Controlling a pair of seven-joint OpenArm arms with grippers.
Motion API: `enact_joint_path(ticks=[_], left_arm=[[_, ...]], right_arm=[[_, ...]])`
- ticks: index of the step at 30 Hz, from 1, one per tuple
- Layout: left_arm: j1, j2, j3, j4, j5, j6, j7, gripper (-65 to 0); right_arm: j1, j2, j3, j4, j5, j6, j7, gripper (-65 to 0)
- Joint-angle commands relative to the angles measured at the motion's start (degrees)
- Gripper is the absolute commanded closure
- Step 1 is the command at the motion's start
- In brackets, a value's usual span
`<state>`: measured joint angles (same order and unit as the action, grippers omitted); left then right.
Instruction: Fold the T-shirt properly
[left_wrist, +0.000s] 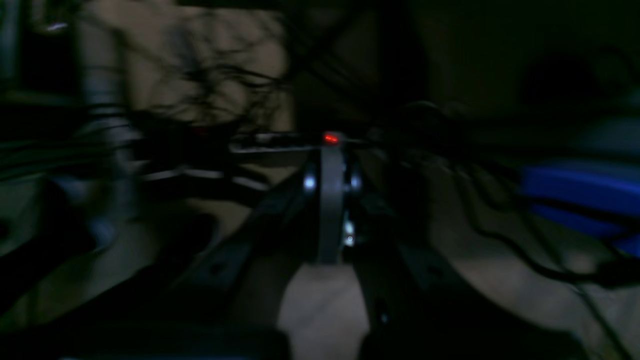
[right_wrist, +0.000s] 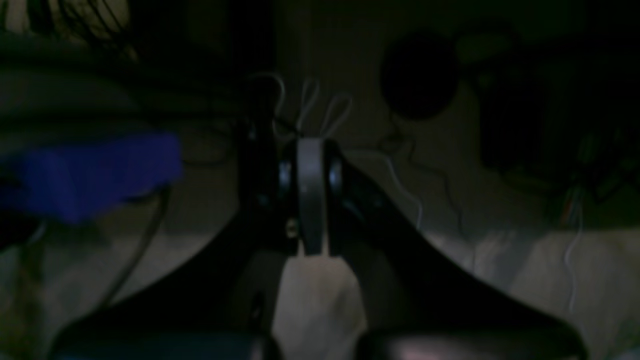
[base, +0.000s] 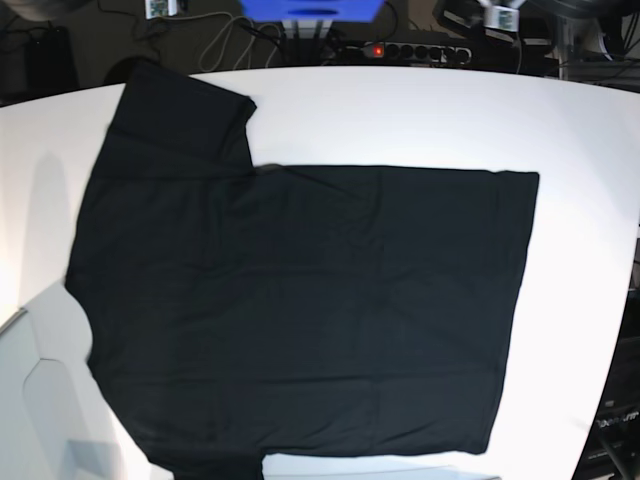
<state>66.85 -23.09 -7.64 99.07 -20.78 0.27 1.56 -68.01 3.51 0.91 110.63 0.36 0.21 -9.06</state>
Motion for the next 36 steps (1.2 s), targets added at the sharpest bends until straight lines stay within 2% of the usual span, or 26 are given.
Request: enact_joint_path(ticks=[1, 6, 10, 12, 14, 18, 20, 22, 36], left_arm=[[1.2, 0.2, -1.4, 2.3, -0.5, -0.1, -1.1, 0.0], [0.9, 3.9, -9.7, 7.7, -0.4, -0.5, -1.1, 0.0], [-2.2, 5.4, -13.4, 10.3, -0.4, -0.5, -1.0, 0.0], [-3.3, 6.1, -14.6, 11.1, -0.4, -0.5, -1.0, -1.4], [-5.0, 6.5, -15.9, 11.6, -0.4, -0.5, -1.0, -7.6], [-8.6, 7.2, -17.2, 11.8, -0.4, -0.5, -1.0, -28.6], [-10.6, 7.4, -17.8, 11.3, -0.4, -0.5, -1.0, -35.7], [-14.0, 7.4, -18.0, 10.6, -0.4, -0.6, -1.0, -39.5], [-34.7, 7.6, -18.0, -8.6, -0.5, -0.6, -1.0, -40.3]], right_arm=[[-1.4, 0.2, 0.8, 2.3, -0.1, 0.1, 1.0, 0.0], [0.8, 0.2, 2.7, 5.6, -0.1, 0.1, 1.2, 0.0], [4.1, 0.1, 3.4, 5.6, -0.1, 0.1, 1.0, 0.0], [4.8, 0.1, 3.4, 5.7, -0.1, 0.1, 1.0, -3.9], [6.2, 0.0, 3.0, 5.8, -0.1, 0.1, 1.1, -10.6], [7.7, 0.1, 2.9, 5.8, -0.1, 0.1, 1.4, -26.7], [8.8, 0.1, 2.9, 5.8, -0.1, 0.1, 1.1, -30.7], [9.9, 0.2, 3.2, 5.7, -0.1, 0.1, 1.1, -32.7], [12.0, 0.2, 3.3, 5.7, -0.1, 0.1, 1.0, -32.6]])
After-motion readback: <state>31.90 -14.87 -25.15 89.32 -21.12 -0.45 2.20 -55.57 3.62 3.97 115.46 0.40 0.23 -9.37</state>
